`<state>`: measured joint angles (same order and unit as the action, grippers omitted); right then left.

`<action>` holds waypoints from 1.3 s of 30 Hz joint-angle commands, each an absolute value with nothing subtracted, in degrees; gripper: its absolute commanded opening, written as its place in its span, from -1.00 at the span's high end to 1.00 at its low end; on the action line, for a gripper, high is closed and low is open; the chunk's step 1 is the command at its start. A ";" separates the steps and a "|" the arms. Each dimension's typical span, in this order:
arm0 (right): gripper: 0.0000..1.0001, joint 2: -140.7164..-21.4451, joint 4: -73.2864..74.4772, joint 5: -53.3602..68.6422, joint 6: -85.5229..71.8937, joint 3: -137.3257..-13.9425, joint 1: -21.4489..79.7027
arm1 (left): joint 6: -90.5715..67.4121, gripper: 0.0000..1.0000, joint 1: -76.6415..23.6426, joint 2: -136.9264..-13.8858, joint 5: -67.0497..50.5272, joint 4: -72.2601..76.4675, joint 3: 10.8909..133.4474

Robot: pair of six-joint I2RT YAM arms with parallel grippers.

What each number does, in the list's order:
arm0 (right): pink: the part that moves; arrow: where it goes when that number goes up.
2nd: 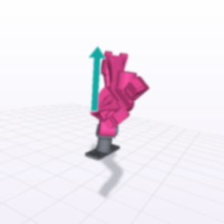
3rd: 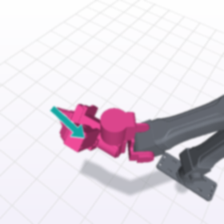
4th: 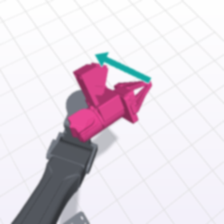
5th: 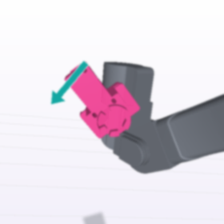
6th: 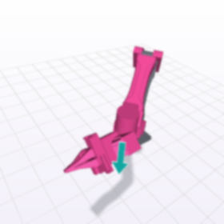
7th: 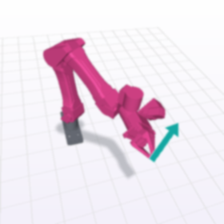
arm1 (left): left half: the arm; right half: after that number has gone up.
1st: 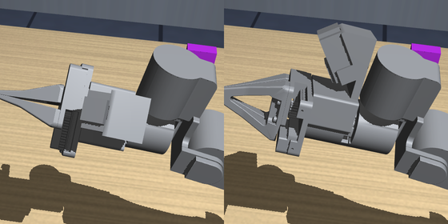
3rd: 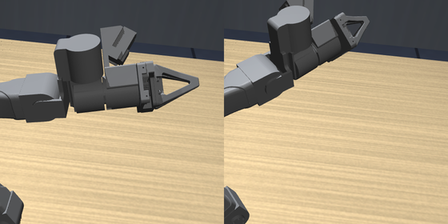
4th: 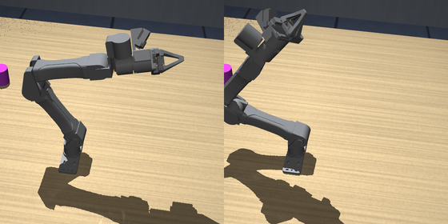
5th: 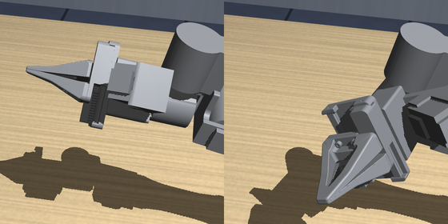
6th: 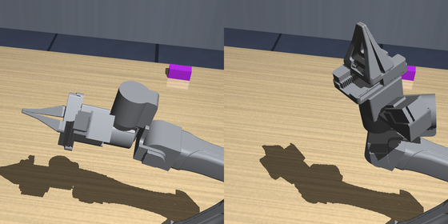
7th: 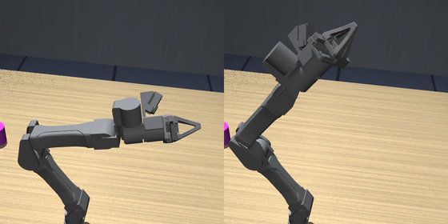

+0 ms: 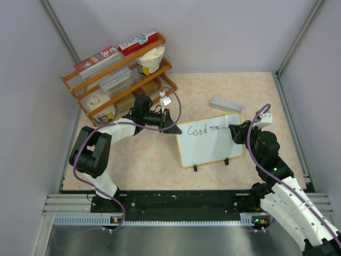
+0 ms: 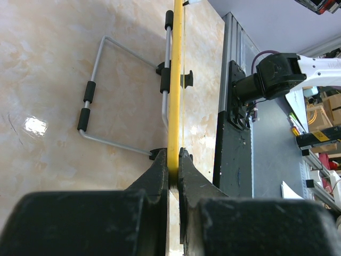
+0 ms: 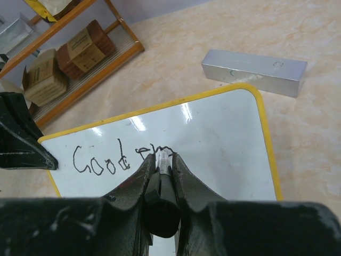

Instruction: Write a sentence on the whiteboard

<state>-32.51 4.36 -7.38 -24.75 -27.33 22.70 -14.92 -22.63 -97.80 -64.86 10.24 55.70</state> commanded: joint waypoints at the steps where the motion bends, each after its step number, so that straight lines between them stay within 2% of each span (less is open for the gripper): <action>1: 1.00 -31.38 6.06 -7.12 -25.14 -27.69 22.15 | -8.44 1.00 -25.31 -99.58 -65.57 6.77 54.67; 39: 1.00 -27.43 6.68 -9.76 -24.43 -31.82 21.88 | -8.26 1.00 -25.49 -99.40 -65.48 6.59 54.76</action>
